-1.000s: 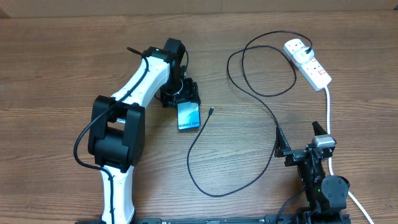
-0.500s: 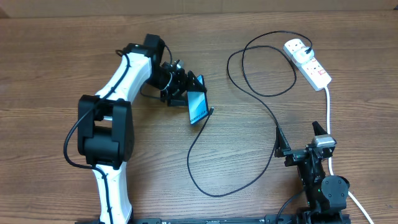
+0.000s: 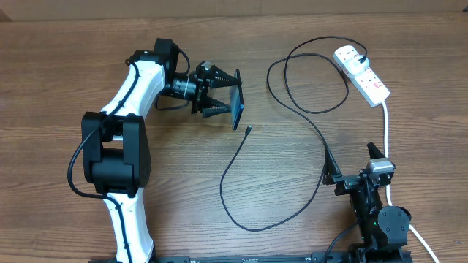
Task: Plug charger to phone and switch on socket
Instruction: 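Lift the phone with the left gripper and tilt it upright, then move the right gripper toward the black cable's USB-C plug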
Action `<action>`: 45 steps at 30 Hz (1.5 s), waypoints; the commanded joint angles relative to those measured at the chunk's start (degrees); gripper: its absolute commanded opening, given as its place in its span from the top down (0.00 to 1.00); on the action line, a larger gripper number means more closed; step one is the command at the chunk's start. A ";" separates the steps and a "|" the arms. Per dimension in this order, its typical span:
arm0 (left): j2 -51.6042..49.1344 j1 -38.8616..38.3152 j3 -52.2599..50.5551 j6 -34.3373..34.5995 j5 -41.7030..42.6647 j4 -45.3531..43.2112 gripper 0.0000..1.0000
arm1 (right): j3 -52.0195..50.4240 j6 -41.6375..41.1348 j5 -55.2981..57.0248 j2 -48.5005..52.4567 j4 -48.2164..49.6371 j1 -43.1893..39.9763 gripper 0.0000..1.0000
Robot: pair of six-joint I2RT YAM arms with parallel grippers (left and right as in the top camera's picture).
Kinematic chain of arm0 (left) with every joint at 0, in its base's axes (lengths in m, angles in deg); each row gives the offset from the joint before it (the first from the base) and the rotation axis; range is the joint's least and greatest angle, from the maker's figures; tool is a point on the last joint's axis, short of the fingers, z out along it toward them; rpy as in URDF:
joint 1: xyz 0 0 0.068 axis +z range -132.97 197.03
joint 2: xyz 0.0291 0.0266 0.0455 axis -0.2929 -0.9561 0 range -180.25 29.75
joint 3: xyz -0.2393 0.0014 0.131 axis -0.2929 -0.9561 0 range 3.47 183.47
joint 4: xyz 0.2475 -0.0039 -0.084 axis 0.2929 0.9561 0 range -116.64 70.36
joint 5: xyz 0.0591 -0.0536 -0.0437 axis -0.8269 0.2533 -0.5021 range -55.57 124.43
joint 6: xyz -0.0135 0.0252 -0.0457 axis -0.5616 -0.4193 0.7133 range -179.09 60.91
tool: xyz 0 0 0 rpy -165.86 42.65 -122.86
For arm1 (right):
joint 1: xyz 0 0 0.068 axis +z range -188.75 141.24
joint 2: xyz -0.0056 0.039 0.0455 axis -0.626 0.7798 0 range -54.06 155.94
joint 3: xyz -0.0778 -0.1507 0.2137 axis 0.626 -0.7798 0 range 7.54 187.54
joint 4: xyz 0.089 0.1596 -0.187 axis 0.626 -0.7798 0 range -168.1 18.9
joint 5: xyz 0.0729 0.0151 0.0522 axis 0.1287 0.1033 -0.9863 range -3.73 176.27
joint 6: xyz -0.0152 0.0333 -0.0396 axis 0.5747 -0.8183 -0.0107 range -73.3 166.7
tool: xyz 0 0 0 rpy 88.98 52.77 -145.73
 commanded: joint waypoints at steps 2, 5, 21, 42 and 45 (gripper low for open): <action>-0.15 0.20 1.81 4.44 10.62 -0.07 0.31 | -0.57 -0.22 0.35 -0.63 0.46 0.31 0.00; -0.15 0.20 1.81 4.44 12.37 -0.07 0.32 | -0.57 -0.94 -0.17 -0.63 1.03 0.33 0.00; -0.15 0.20 1.81 7.02 12.83 -0.04 0.31 | 0.35 -48.94 -43.91 -0.63 22.97 0.33 0.00; -0.15 0.17 1.81 7.02 12.70 -0.07 0.31 | 63.30 -24.85 -53.22 46.03 -39.41 0.02 0.02; -0.15 0.17 1.81 7.04 12.07 -0.04 0.31 | 63.67 -27.10 -55.32 50.49 -33.70 2.49 0.07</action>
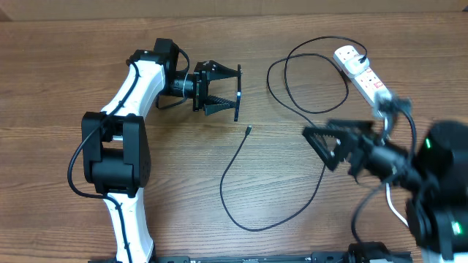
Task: Plug charger to phone and switch on socket
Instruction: 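Move the right gripper toward the black cable's USB-C plug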
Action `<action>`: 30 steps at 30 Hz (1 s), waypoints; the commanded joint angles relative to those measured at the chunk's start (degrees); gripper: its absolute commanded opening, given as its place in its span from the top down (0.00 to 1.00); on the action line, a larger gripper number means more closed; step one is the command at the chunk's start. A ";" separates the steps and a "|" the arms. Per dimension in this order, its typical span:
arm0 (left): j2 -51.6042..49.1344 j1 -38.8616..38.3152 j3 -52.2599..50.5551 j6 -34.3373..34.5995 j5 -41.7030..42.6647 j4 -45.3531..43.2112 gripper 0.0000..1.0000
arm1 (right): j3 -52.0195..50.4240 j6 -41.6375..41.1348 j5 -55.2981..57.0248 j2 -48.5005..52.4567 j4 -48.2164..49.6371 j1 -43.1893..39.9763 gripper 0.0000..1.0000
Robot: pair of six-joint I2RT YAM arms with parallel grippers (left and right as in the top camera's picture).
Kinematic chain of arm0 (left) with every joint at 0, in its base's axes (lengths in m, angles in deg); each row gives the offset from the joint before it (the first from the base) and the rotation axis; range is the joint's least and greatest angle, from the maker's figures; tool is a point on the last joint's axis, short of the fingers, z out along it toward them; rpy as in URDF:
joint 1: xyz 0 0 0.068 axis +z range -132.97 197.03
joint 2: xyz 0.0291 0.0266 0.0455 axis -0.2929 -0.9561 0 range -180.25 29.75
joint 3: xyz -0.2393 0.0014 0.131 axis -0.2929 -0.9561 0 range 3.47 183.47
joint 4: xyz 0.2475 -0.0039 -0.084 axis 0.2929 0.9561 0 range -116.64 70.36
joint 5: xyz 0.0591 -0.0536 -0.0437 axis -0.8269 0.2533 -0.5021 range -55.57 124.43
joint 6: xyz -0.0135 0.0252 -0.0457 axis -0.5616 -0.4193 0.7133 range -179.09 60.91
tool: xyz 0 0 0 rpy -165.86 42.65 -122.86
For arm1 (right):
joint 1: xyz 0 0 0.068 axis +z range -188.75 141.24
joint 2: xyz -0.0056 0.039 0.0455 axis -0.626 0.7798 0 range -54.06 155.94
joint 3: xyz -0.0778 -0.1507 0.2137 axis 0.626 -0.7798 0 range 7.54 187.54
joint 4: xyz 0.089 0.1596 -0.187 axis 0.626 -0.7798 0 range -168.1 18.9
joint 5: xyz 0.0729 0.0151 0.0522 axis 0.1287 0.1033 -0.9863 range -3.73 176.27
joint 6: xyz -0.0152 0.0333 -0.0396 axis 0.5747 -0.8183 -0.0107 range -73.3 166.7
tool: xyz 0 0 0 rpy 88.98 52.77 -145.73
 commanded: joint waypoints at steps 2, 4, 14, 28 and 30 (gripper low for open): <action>-0.15 0.11 1.75 0.33 2.67 -0.04 0.31 | 2.58 -3.72 0.46 4.59 0.26 6.05 0.10; -0.15 0.11 1.75 0.35 2.23 -0.02 0.31 | 3.50 -6.67 15.54 5.53 -1.73 11.74 0.10; -0.15 -0.17 1.75 1.64 -1.29 0.00 0.32 | 15.89 -25.03 68.52 20.79 -18.88 39.74 0.09; -0.15 -2.58 1.75 6.67 -3.19 -0.02 0.32 | 33.38 -27.89 77.29 43.39 -21.42 45.88 0.21; -0.15 -2.58 1.75 6.75 -3.17 -0.02 0.31 | 33.35 -27.91 77.88 44.24 -21.38 46.01 0.21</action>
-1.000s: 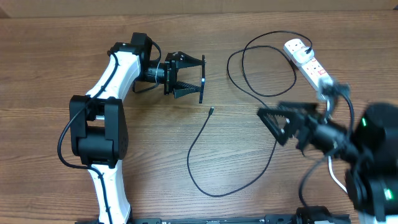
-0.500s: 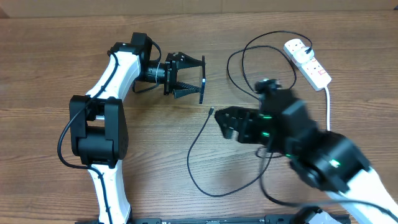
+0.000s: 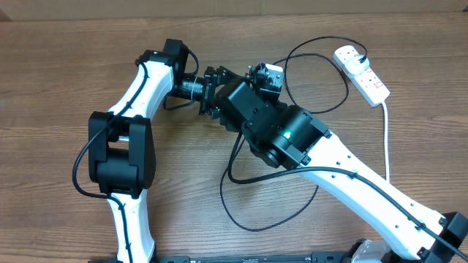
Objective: Plug charger to phone and switch on socket
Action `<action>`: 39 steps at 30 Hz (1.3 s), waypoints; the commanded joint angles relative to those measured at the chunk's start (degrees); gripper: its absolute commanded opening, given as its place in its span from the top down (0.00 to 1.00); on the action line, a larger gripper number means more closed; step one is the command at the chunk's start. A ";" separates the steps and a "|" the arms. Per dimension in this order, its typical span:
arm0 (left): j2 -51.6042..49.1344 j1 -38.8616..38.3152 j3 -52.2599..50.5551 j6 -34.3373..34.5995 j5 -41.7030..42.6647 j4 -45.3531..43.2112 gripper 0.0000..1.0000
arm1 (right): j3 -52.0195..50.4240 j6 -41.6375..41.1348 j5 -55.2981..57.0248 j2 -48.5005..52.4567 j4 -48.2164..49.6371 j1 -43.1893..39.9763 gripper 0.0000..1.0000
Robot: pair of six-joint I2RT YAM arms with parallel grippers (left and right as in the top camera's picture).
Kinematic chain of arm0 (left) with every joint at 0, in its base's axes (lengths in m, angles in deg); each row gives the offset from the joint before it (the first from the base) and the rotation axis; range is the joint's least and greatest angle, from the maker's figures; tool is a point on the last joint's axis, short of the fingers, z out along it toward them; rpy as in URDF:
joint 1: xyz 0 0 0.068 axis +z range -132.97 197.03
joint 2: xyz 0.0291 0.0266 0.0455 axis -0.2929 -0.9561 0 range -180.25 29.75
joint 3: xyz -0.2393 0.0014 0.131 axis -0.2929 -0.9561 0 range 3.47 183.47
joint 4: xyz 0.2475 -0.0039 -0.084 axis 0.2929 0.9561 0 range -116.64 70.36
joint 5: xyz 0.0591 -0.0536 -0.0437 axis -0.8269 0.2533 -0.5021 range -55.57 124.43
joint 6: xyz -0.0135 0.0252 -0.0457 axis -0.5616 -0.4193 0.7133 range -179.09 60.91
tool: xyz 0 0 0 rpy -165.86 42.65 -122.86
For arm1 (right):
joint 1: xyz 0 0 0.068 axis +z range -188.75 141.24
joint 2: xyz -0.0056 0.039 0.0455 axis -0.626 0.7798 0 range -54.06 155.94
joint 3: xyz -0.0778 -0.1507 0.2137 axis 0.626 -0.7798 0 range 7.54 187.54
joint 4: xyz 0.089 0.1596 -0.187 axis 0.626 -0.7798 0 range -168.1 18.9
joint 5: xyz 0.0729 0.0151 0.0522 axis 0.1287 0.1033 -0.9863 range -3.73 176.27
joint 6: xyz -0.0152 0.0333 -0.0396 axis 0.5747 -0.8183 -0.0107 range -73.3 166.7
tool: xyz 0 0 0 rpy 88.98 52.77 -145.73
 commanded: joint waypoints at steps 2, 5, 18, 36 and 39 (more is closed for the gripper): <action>-0.15 -0.11 1.66 1.86 1.97 -0.02 0.31 | 1.99 -2.58 4.22 1.33 -0.35 0.52 0.22; -0.15 -0.13 1.66 1.86 2.45 -0.02 0.31 | 1.92 -5.29 5.66 2.97 -1.42 0.52 0.28; -0.15 -0.13 1.66 0.70 4.92 -0.04 0.31 | 1.92 -5.20 7.37 6.19 -0.81 0.46 0.54; -0.15 -0.11 1.66 0.70 5.18 -0.04 0.30 | 1.92 -2.19 3.87 6.21 0.57 -2.38 0.81; -0.15 -0.13 1.66 0.70 5.18 -0.04 0.30 | 1.92 -2.19 3.85 6.21 0.59 -2.38 0.84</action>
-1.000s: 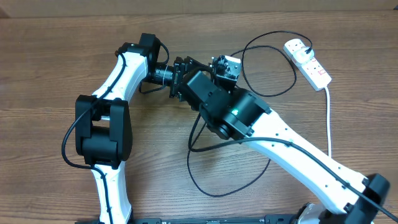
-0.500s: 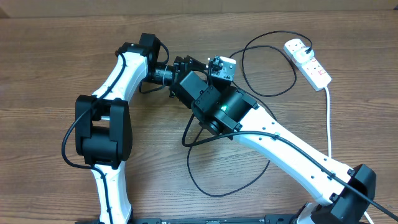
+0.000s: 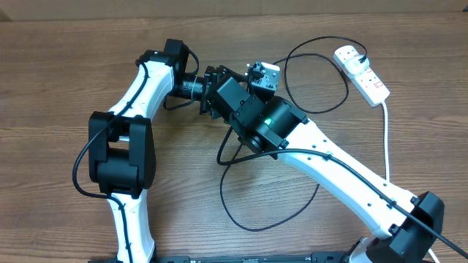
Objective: Plug charger to phone and switch on socket
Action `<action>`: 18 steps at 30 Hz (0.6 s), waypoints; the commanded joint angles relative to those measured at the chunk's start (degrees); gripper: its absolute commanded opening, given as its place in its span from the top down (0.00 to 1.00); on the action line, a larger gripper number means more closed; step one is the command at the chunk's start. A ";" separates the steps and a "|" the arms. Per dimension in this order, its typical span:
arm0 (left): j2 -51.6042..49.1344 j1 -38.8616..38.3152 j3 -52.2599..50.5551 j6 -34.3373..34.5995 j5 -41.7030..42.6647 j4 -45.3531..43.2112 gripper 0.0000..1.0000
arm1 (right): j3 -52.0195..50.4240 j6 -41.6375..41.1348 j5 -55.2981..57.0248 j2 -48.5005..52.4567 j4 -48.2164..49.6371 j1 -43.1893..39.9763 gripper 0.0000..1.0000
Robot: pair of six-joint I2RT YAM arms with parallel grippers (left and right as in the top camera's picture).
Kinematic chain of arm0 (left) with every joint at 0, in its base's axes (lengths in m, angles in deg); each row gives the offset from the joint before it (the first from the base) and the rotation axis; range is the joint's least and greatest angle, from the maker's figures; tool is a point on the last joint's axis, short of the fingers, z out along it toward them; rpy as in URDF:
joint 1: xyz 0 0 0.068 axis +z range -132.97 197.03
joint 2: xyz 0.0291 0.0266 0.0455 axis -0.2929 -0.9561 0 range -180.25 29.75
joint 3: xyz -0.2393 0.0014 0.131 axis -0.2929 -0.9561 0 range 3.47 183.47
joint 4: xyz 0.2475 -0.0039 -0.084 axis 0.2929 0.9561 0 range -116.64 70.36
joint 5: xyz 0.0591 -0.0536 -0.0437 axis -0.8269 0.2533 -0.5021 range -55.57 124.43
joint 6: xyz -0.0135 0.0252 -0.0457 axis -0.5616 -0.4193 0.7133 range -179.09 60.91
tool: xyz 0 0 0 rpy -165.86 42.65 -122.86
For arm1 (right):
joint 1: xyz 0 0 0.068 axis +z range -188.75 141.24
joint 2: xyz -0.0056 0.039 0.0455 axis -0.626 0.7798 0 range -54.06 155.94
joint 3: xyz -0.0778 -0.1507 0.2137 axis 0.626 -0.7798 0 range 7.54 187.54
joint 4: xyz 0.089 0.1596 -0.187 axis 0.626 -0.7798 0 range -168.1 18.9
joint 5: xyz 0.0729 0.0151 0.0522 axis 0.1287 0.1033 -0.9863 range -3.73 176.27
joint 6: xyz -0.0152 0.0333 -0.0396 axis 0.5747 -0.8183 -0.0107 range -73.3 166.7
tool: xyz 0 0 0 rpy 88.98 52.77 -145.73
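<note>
The phone is hidden where the two grippers meet, left of the table's middle. My left gripper (image 3: 208,93) points right from its white arm, and its fingers are partly covered. My right gripper (image 3: 221,86) reaches in from the lower right and faces it closely, its own wrist hiding the fingertips. The black charger cable (image 3: 248,227) runs from the plug (image 3: 352,52) in the white power strip (image 3: 364,74), loops across the table and rises under the right wrist. Its free end is hidden there.
The right arm (image 3: 344,179) stretches diagonally over the table from the lower right corner. The left arm's black base joint (image 3: 117,157) stands at the lower left. The strip's white lead (image 3: 386,139) runs down the right side.
My right wrist has shifted slightly up and left, closer against the left gripper. The cable's near loop has been drawn a little to the left. The left arm has stayed in place.
At first my left gripper held the phone on edge, the cable's free end lay on the table below it, and the right arm was folded at the lower right. Then the right arm was up over the table's right side, later stretched to the left gripper, covering phone and cable end.
</note>
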 commanded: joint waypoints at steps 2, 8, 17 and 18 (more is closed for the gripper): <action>-0.15 -0.04 1.66 -0.33 3.37 -0.02 0.30 | 1.70 -0.02 0.28 0.00 0.13 -0.48 0.89; -0.15 -0.07 1.66 -0.37 4.37 -0.07 0.30 | 1.70 -0.07 -0.55 0.00 0.22 -0.48 0.96; -0.15 -0.04 1.66 -0.28 4.17 -0.48 0.28 | 1.79 -19.30 1.05 -0.07 0.26 -0.81 0.96; -0.15 -0.04 1.66 -0.28 4.17 -0.48 0.28 | 1.79 -24.85 0.96 -0.15 0.13 -1.01 0.96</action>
